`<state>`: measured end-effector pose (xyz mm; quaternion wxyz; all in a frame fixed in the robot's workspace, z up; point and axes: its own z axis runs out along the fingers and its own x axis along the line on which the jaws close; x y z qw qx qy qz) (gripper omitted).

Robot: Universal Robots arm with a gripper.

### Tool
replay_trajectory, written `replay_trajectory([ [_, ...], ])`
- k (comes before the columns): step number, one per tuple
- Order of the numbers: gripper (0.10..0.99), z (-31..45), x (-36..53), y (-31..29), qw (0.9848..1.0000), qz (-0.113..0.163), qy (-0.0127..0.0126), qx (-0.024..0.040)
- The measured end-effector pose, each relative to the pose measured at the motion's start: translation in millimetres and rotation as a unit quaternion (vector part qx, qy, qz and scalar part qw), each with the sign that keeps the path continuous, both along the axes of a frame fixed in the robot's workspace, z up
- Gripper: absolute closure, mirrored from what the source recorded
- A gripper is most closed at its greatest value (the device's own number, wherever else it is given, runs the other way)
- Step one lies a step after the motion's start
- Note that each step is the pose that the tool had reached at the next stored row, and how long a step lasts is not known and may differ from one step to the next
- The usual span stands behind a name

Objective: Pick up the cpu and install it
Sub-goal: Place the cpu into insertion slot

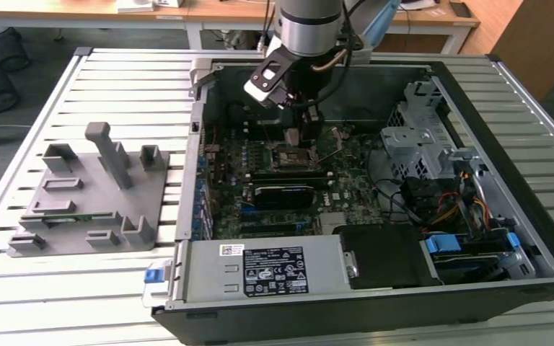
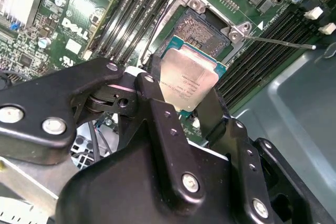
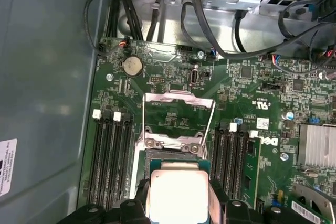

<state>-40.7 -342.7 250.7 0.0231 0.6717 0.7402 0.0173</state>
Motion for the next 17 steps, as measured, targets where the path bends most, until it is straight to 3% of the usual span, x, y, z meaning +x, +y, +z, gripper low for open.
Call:
replay_trajectory([
  [7, 0.561, -6.0, -0.6, 0.0, 0.9998, -0.021, 0.0, 0.0],
  [17, 0.561, -9.8, -0.6, 0.0, 0.9997, -0.023, 0.0, 0.0],
])
